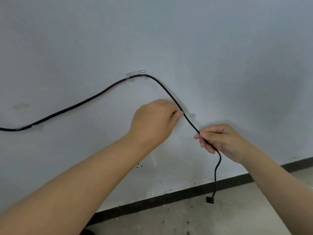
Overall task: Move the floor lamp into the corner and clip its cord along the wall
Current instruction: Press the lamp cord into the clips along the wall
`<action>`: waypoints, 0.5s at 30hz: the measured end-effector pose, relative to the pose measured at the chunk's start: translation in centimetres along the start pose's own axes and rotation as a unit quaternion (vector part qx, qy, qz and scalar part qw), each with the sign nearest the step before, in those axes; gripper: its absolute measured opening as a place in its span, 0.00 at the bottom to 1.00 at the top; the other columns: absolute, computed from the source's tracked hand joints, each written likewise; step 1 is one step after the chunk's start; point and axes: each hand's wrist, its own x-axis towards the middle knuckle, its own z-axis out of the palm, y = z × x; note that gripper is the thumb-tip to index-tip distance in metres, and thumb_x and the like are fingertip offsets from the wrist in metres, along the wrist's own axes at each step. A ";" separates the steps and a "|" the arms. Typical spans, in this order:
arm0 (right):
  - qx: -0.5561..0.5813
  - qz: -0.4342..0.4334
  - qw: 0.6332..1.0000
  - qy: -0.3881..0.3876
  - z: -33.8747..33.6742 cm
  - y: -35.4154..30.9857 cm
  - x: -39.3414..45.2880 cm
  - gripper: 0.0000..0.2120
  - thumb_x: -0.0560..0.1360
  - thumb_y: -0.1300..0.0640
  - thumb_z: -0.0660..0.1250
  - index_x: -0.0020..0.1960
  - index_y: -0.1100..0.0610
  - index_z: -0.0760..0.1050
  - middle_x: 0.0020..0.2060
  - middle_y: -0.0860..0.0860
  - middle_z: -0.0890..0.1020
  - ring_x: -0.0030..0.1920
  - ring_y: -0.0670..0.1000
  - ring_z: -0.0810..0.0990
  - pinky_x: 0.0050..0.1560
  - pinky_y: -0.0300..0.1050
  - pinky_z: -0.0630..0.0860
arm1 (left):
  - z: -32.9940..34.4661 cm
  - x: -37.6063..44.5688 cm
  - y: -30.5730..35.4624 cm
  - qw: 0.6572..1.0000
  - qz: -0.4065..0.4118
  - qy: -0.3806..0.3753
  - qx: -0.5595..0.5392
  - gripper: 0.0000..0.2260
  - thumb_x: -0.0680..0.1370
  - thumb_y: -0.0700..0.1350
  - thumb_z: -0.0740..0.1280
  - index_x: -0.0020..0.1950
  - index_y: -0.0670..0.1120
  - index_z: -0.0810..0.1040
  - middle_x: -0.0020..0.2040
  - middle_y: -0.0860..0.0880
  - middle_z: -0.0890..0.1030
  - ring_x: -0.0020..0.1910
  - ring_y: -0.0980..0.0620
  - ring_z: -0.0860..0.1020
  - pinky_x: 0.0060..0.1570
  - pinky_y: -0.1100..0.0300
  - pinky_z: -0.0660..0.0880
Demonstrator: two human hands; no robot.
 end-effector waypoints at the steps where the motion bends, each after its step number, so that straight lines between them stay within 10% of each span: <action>1: -0.010 0.026 1.000 -0.005 -0.2 0.9 0.1 0.14 0.75 0.66 0.59 0.35 0.59 0.79 0.19 0.49 0.77 0.19 0.45 0.67 0.23 0.36 0.66 | 0.9 0.2 0.1 0.997 -0.045 -0.022 -0.057 0.13 0.78 0.45 0.63 0.39 0.39 0.80 0.35 0.42 0.82 0.35 0.45 0.77 0.37 0.56 0.72; 8: -0.134 0.069 0.987 0.050 0.8 -1.2 1.9 0.16 0.73 0.55 0.65 0.27 0.56 0.77 0.13 0.42 0.62 0.17 0.44 0.58 0.21 0.36 0.58 | 1.7 0.6 -0.4 0.949 -0.195 0.095 -0.231 0.07 0.75 0.40 0.67 0.39 0.39 0.80 0.32 0.47 0.78 0.36 0.41 0.81 0.43 0.51 0.78; 15: -0.200 0.123 0.965 0.117 -1.6 0.4 -2.4 0.17 0.73 0.53 0.64 0.27 0.57 0.75 0.10 0.43 0.62 0.14 0.44 0.57 0.17 0.31 0.55 | 6.3 0.3 2.4 0.953 -0.192 0.024 -0.232 0.11 0.76 0.44 0.66 0.37 0.40 0.79 0.33 0.45 0.80 0.38 0.41 0.82 0.43 0.51 0.78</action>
